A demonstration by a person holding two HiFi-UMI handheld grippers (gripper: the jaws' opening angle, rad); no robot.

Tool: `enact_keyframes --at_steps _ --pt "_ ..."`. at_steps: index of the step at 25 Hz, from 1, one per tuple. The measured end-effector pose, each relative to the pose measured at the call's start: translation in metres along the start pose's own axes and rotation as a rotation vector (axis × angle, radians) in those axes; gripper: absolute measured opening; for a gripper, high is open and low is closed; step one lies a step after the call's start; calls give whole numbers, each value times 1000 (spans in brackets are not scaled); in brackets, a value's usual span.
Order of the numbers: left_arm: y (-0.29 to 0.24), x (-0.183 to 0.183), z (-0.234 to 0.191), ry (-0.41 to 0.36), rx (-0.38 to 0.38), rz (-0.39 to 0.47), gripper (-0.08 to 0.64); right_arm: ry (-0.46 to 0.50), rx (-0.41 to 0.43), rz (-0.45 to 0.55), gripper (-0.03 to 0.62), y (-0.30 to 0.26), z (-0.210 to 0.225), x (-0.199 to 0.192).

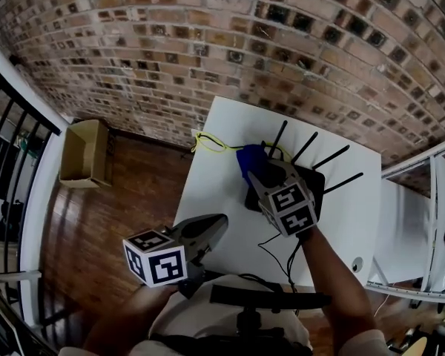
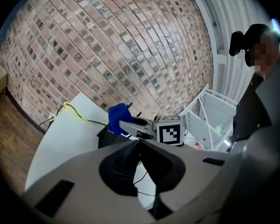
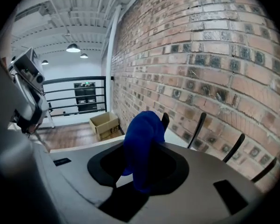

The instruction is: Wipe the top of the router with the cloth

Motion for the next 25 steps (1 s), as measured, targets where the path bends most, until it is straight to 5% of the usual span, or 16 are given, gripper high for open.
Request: enact_keyframes --at_steps 16,25 --pt "25 -13 -12 3 11 -6 26 -243 -22 -250 135 -50 -10 -92" --pt "14 -23 1 2 35 -21 26 -279 -5 -147 135 -30 -6 -82"
Point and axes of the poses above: the fingertips, and each gripper's own axes: y backward along the fingers, z to its right, x out of its top, the point moved 3 cm from there along y, backward along the fingers, and after that the axes turned 15 degrees about x, right-handed, at the moved point
